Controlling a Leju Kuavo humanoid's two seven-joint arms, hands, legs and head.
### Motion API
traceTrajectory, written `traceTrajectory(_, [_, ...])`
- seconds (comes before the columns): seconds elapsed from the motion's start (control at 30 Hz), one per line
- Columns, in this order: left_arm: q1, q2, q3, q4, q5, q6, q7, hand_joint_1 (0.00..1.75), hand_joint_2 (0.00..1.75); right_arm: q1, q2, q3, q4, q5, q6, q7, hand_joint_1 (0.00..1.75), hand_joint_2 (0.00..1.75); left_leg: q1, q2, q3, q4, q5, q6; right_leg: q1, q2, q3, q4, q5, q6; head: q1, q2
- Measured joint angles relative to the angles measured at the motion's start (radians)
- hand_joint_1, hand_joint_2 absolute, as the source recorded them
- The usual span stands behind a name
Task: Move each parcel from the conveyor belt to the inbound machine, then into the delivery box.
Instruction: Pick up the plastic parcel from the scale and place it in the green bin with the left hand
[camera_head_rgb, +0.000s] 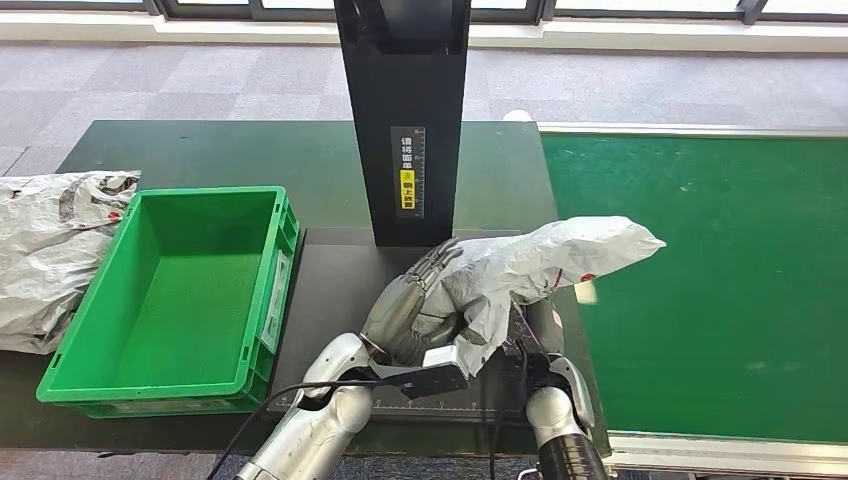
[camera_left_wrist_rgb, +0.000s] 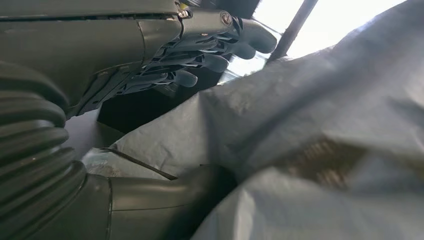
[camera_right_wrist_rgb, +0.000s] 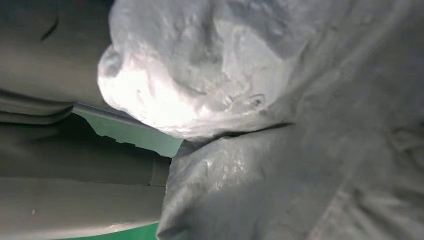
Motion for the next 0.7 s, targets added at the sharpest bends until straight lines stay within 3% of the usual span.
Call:
traceTrajectory(0.33, [-0.009,-0.003,-0.027,0.036,0.0,-0.02,-0.026,0.02,1.75,-0.004,0.0,0.0,0.0,0.0,0.0,-0.002,0.0,0.0,0.0,0.0,0.0,0.0,0.0,0.0,0.0,0.0,0.0,0.0,0.0,0.0,0.0,0.0])
traceTrajectory(0.4, [-0.01,-0.003,-0.03,0.04,0.0,-0.02,-0.032,0.19,1.75,-0.004,0.0,0.0,0.0,0.0,0.0,-0.003,0.0,0.0,0.0,0.0,0.0,0.0,0.0,0.0,0.0,0.0,0.0,0.0,0.0,0.0,0.0,0.0])
traceTrajectory(0.53, [-0.011,-0.004,-0.035,0.041,0.012,-0.033,-0.069,0.81,1.75,-0.005,0.0,0.0,0.0,0.0,0.003,-0.004,0.0,0.0,0.0,0.0,0.0,0.0,0.0,0.0,0.0,0.0,0.0,0.0,0.0,0.0,0.0,0.0])
traceTrajectory(0.7, [-0.011,-0.004,-0.041,0.029,0.045,-0.069,-0.124,0.87,1.75,-0.01,0.0,0.0,0.0,0.0,0.005,-0.007,0.0,0.0,0.0,0.0,0.0,0.0,0.0,0.0,0.0,0.0,0.0,0.0,0.0,0.0,0.0,0.0])
